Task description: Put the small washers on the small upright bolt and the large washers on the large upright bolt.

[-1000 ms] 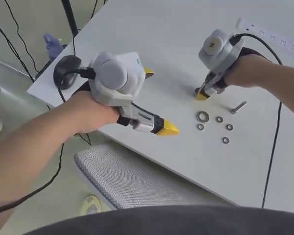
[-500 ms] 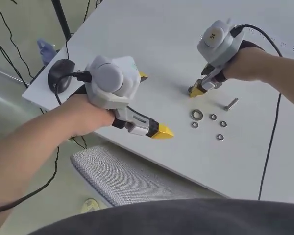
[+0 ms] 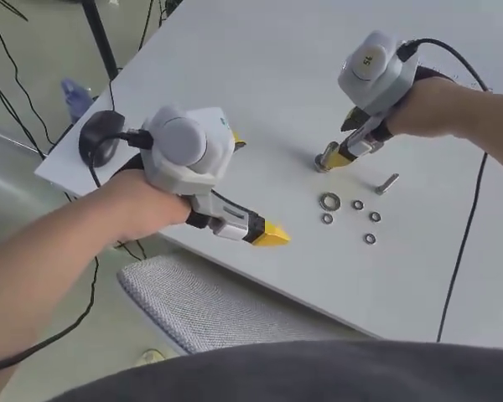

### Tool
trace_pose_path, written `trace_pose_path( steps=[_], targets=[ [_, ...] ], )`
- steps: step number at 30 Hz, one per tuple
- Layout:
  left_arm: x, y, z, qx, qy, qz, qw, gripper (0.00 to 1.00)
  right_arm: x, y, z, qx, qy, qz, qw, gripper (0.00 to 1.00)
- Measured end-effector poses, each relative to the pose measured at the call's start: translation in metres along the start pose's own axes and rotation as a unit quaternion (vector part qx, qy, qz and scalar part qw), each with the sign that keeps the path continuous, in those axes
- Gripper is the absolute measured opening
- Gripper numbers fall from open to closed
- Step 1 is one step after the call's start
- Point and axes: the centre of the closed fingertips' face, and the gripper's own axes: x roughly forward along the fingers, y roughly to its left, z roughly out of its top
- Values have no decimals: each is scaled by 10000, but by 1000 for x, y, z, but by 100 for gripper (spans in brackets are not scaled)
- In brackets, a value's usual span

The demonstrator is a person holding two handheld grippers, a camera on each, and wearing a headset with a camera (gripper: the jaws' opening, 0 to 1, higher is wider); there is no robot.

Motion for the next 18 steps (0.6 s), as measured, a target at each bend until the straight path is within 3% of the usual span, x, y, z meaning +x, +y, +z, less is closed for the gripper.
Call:
trace_pose_path(
  steps=[9,13,18],
  targets=[
    [-10,4,3,-34,-23,98,9999,98,-8,10,-1,-286,52,-5,9996,46],
    [-10,5,0,-52,59,106,9999,96,-10,17,-3,-354,34,42,9994,44],
    [-9,6,1,-69,8,134,9999,96,-11,26,-6,-374,48,71,9993,44]
  ],
)
